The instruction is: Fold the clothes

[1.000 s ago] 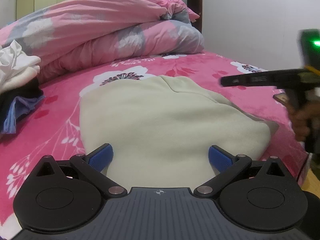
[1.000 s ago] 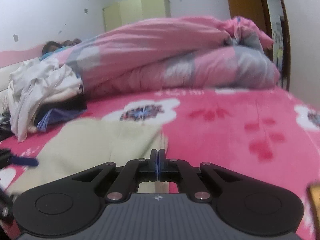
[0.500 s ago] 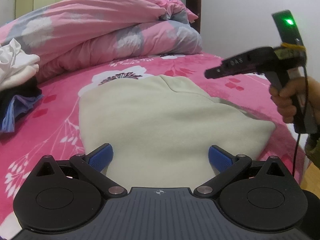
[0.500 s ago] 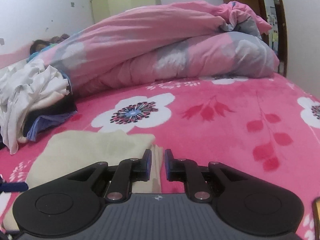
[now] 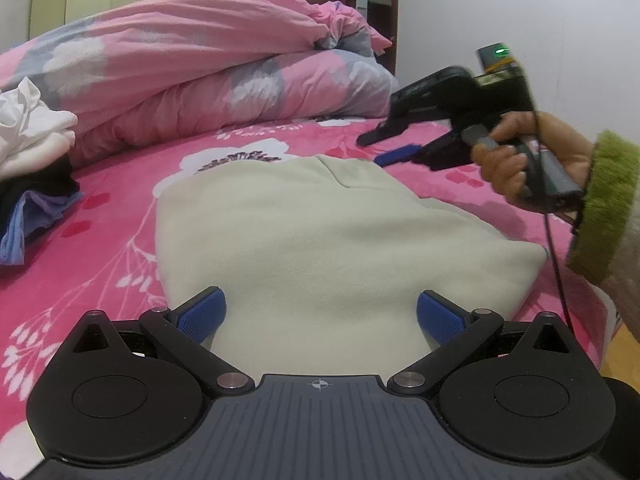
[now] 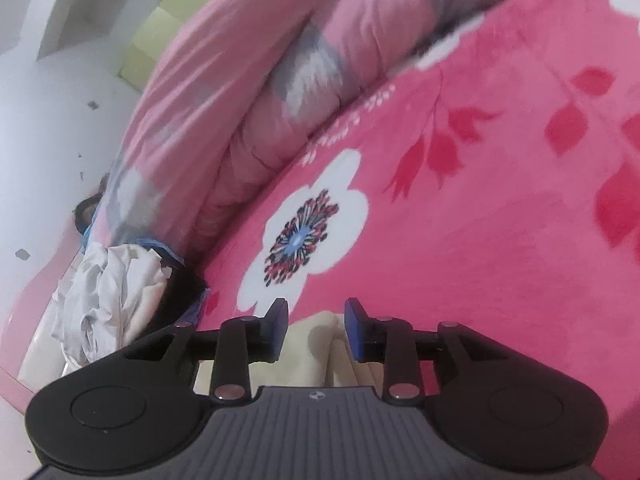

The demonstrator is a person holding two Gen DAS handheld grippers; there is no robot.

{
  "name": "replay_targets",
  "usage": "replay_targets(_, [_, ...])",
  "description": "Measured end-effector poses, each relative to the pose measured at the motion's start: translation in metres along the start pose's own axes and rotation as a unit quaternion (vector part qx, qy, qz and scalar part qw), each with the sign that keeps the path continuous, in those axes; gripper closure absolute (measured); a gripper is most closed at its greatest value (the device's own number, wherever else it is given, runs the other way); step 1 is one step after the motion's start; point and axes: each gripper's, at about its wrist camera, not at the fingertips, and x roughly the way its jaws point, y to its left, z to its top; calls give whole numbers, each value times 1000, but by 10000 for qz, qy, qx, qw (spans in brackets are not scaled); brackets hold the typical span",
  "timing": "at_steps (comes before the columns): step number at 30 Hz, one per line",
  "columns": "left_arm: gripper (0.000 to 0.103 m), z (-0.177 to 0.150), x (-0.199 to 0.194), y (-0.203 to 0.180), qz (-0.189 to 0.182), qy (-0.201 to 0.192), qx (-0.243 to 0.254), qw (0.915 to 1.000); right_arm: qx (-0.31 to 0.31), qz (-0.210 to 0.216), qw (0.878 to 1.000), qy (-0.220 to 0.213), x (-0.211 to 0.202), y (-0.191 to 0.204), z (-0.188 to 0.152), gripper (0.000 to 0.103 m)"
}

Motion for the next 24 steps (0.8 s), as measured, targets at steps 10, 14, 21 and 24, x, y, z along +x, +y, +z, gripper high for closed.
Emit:
replay_targets(10, [0, -1, 0, -1, 7, -30, -17, 10000, 467, 314, 9980, 286, 13, -13, -3, 74])
replay_targets(14, [0, -1, 1, -1, 7, -31, -20, 10000, 889, 540, 9940, 339, 19, -28, -6, 82])
replay_targets(21, [0, 0, 2, 0, 14, -31, -2, 10000, 3085, 2153, 9265, 63, 17, -88, -33, 98])
replay_targets(24, [0, 0, 2, 0, 23, -19, 1, 10000, 3570, 2201, 9078, 16, 22, -103, -44, 98])
